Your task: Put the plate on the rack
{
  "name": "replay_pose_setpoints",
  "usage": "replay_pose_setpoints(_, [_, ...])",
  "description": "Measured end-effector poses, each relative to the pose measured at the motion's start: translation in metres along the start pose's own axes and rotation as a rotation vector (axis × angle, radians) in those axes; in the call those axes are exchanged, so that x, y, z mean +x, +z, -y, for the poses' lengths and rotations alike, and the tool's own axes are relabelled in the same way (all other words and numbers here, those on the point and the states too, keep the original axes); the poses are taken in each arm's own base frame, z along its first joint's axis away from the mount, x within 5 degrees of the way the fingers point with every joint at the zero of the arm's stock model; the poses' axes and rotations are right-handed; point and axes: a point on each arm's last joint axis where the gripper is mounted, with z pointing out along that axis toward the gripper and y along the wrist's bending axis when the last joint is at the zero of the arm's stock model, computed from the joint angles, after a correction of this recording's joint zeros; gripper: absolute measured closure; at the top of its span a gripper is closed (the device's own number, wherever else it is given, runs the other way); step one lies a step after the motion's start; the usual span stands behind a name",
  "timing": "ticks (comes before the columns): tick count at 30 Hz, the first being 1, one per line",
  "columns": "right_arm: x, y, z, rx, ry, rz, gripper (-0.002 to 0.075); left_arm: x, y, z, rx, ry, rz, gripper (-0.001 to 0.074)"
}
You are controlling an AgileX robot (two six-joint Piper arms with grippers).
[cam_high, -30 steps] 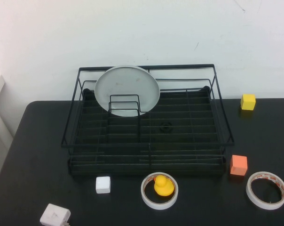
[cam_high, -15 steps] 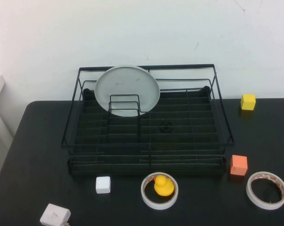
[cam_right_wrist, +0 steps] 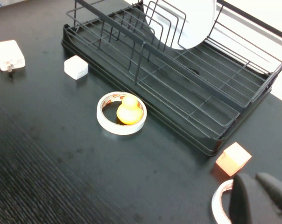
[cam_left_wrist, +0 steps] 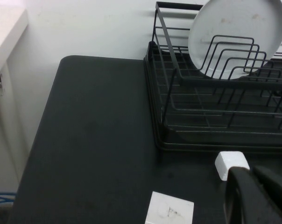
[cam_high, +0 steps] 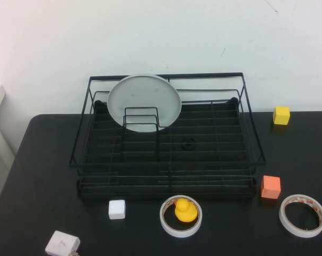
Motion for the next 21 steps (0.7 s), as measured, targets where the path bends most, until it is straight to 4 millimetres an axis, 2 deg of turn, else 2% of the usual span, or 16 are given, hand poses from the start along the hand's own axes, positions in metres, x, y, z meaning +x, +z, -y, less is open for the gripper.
replay_pose_setpoints(12, [0.001,0.000,0.002,0.040,-0.047,-0.012,0.0728,0.000,0.000,0.000,0.000,-0.001,0.000,0.0736])
replay_pose_setpoints(17, [0.011,0.008,0.009,0.200,-0.054,0.067,0.0728,0.000,0.000,0.000,0.001,-0.003,0.000,0.0736])
replay_pose_setpoints(21, [0.025,0.011,0.014,0.380,-0.029,0.201,0.0728,0.000,0.000,0.000,0.001,-0.003,0.000,0.0736])
